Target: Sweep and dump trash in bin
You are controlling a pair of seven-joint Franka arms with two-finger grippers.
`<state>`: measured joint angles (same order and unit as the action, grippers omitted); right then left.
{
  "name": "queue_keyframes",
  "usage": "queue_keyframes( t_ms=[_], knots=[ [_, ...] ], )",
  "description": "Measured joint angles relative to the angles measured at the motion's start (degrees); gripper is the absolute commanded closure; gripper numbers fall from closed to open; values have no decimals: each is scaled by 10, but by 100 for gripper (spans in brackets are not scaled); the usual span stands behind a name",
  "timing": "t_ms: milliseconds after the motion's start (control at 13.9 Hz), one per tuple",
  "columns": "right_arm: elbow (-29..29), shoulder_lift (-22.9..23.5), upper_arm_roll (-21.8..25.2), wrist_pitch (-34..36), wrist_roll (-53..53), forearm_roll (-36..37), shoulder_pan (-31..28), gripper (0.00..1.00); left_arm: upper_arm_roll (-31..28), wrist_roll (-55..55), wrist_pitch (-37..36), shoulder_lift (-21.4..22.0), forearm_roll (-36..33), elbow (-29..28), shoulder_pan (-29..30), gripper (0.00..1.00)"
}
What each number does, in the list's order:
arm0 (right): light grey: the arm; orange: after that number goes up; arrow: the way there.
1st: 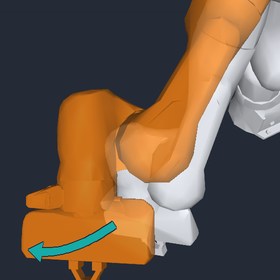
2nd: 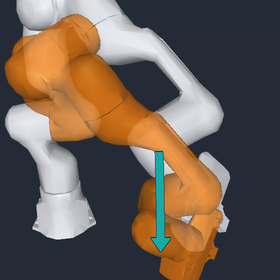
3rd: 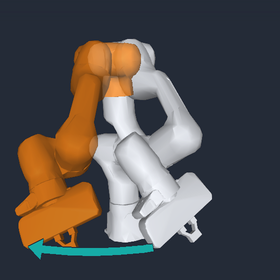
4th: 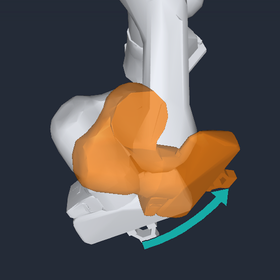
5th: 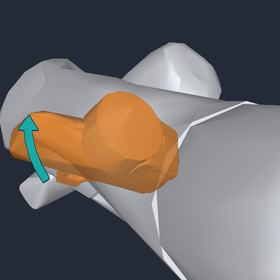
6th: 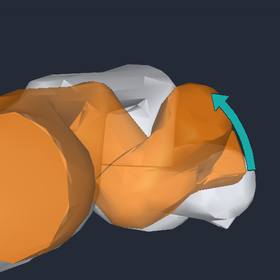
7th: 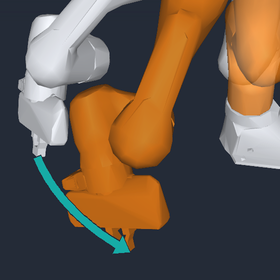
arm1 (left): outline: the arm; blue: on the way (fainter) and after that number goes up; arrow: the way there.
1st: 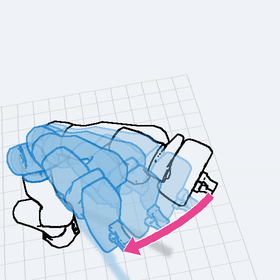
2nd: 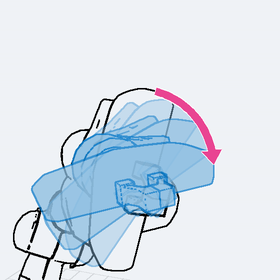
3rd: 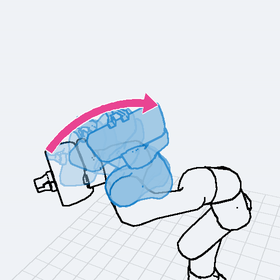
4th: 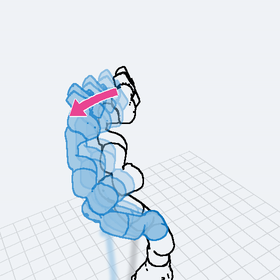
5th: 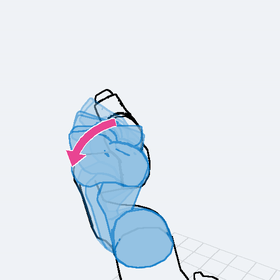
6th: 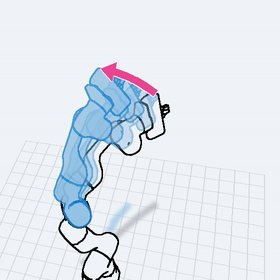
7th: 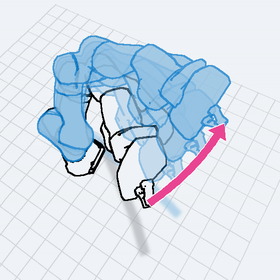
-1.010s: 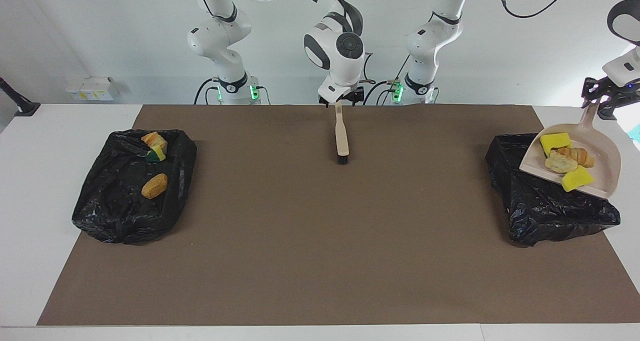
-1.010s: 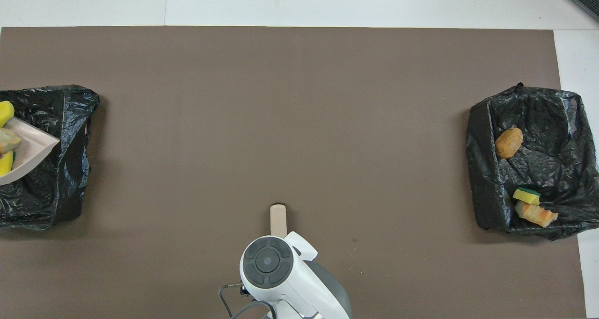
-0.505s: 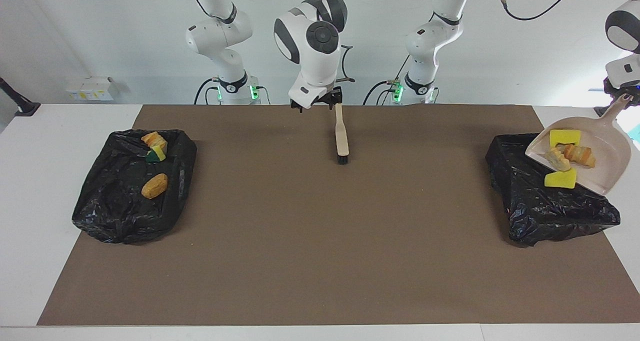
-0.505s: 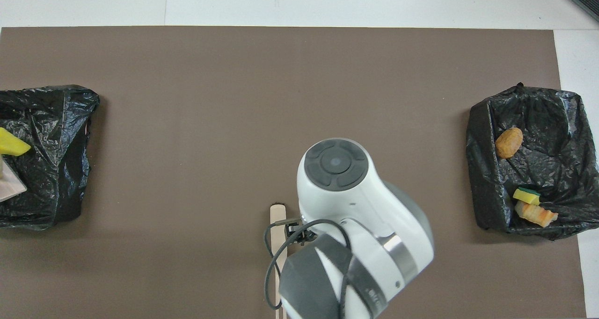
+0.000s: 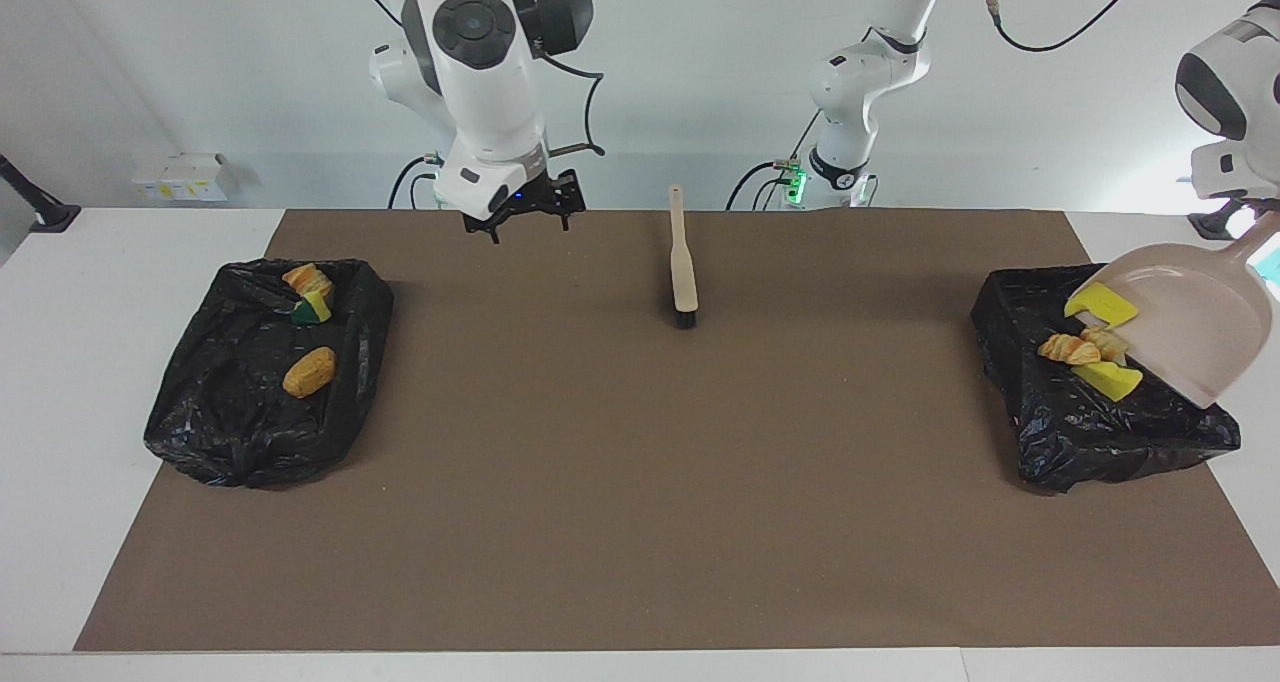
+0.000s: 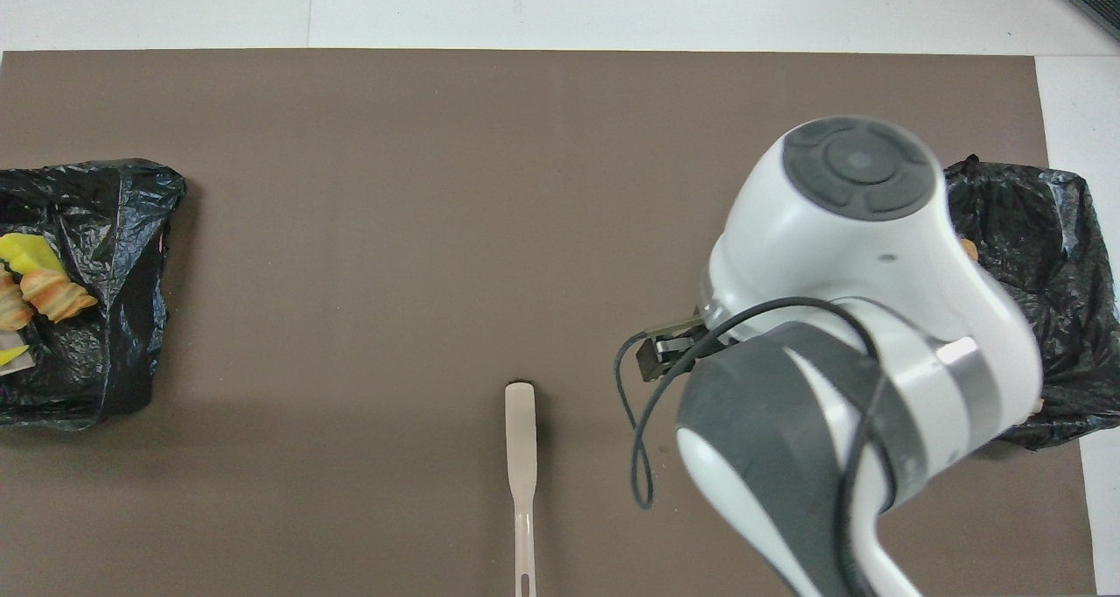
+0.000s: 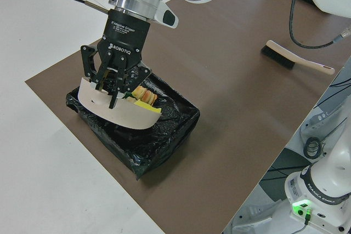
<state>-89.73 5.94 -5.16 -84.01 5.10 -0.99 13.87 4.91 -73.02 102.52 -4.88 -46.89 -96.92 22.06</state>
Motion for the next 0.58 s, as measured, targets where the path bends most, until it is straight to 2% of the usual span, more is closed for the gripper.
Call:
queue_keyframes(
  t_ms=[216, 433, 577],
  knots=[
    [6, 1, 2, -39, -58, 30, -24, 0, 1, 3, 0, 0, -26, 10, -15, 100],
    [19, 0, 16, -63, -62, 77, -29, 0, 1, -12, -8, 1, -35, 46, -24, 100],
    [36, -2, 36, -63, -62, 102, -31, 0, 2, -17, -38, 2, -35, 63, -53, 100]
  ],
)
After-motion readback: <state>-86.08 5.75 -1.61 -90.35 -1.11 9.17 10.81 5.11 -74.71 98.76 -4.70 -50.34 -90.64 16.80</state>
